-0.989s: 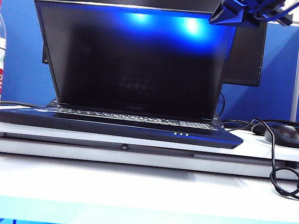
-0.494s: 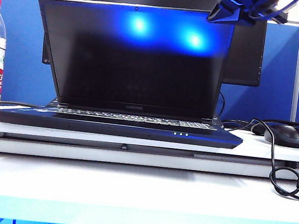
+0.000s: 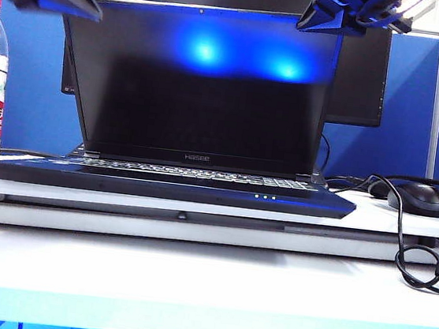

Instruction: Open the lid of the black laptop.

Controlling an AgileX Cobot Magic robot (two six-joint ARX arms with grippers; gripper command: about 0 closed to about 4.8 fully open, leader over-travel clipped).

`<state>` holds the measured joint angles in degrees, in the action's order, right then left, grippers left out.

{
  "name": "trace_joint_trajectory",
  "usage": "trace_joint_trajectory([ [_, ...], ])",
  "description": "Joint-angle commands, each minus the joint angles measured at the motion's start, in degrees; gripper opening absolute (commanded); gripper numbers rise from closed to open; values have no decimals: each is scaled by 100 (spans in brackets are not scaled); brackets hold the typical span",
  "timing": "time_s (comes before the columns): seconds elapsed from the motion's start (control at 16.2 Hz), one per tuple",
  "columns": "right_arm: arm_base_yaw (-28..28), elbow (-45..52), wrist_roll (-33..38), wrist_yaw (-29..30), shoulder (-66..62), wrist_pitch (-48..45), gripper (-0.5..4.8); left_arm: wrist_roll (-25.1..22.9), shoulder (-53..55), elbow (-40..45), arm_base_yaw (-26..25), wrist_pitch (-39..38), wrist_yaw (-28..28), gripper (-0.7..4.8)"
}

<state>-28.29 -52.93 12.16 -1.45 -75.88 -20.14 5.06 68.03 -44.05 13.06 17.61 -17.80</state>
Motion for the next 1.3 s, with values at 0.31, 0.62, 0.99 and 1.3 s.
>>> trace_joint_trajectory([
  [0.31,9,-153,-170,-2,17,-579,-1,129,380,-26,-4,1115,181,25],
  [0.62,9,-153,-219,-7,11,-579,-1,243,459,-26,-4,1305,260,25],
  [0.99,11,-155,-317,-11,-26,-713,-1,568,750,-28,0,1904,289,25],
  [1.3,17,-162,-326,-138,-109,-914,-1,564,833,-94,-2,2367,468,25],
])
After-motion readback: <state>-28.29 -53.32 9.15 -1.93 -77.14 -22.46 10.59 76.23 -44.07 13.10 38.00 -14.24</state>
